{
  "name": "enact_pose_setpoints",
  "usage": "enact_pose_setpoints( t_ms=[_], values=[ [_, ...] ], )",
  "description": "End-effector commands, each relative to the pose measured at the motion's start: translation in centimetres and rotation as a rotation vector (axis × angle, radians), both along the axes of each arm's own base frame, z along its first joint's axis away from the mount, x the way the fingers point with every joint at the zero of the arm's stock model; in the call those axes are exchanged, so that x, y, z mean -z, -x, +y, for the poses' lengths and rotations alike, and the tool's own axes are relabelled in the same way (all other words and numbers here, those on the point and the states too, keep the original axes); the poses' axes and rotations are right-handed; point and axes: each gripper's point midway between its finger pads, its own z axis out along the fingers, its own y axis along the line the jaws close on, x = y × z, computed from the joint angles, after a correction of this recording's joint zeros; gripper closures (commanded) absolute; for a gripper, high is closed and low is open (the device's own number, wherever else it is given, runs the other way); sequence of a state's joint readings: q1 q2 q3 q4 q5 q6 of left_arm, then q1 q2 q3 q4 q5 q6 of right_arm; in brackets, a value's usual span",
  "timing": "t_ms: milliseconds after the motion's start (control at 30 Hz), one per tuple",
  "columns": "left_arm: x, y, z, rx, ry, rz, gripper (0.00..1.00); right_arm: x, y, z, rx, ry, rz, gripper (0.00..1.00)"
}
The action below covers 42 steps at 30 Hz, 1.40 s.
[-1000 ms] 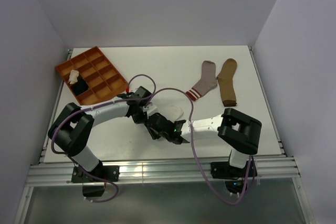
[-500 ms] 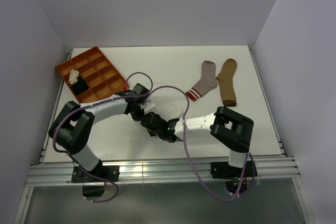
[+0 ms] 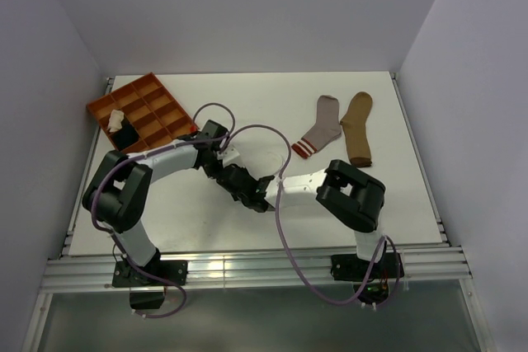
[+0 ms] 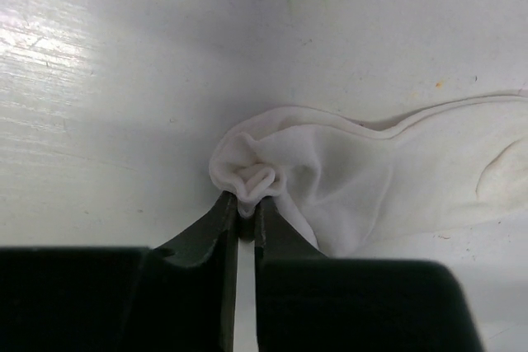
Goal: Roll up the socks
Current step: Roll the sock at the center of the board.
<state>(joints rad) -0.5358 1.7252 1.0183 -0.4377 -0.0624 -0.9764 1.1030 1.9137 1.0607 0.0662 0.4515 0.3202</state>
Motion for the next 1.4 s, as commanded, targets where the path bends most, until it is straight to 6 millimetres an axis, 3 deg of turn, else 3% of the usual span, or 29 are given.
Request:
enact_pose_setpoints(
  t_ms=[0,33,167,200,300,333,433,600,833,1033,1067,1100,1367],
  values=[
    [0.7,1.1,0.4,0.043,-0.02,0.009,0.83,6.0,2.9,-3.3,-0.07,0.189,0.158,0.92],
    [0.8,1.3,0.6,0.038,-0.014,0.013,0.81,5.9,3.0,-3.2,-0.075,0.173,0.169,1.0],
    [-0.6,0.5,0.8,0.004,0.036,-0.037,0.61,4.4,3.0,-3.0,-0.09,0.018,0.268,1.0],
    [-1.0,0.3,0.9,-0.006,0.045,-0.053,0.51,4.2,3.8,-2.4,-0.127,-0.044,0.32,1.0],
    [-2.5,-0.2,1.4,-0.049,0.063,-0.105,0.33,2.6,3.6,-1.8,-0.139,-0.224,0.403,1.0],
    [-2.9,-0.5,1.7,-0.069,0.077,-0.122,0.3,2.1,4.8,-1.0,-0.189,-0.292,0.478,1.0],
    [-4.4,-1.1,1.9,-0.102,0.118,-0.187,0.21,1.3,5.3,-0.5,-0.193,-0.451,0.605,1.0],
    [-6.0,-1.1,1.4,-0.117,0.218,-0.281,0.22,-0.4,5.5,-0.2,-0.216,-0.69,0.752,1.0],
    [-5.0,1.0,1.4,-0.118,0.306,-0.314,0.29,-1.5,3.9,-0.7,-0.133,-0.91,0.923,1.0],
    [-4.2,3.3,1.6,-0.118,0.35,-0.335,0.32,-0.5,3.6,-0.7,-0.09,-0.911,0.966,1.0],
    [-4.8,3.4,1.6,-0.117,0.369,-0.359,0.33,-0.5,3.6,-0.7,-0.088,-0.909,0.964,1.0],
    [-4.1,4.1,1.8,-0.125,0.373,-0.348,0.33,-0.2,3.6,-0.8,-0.074,-0.901,0.97,1.0],
    [-3.1,4.0,0.7,-0.108,0.396,-0.354,0.36,0.3,3.4,-1.0,-0.054,-0.875,0.967,1.0]
  ],
)
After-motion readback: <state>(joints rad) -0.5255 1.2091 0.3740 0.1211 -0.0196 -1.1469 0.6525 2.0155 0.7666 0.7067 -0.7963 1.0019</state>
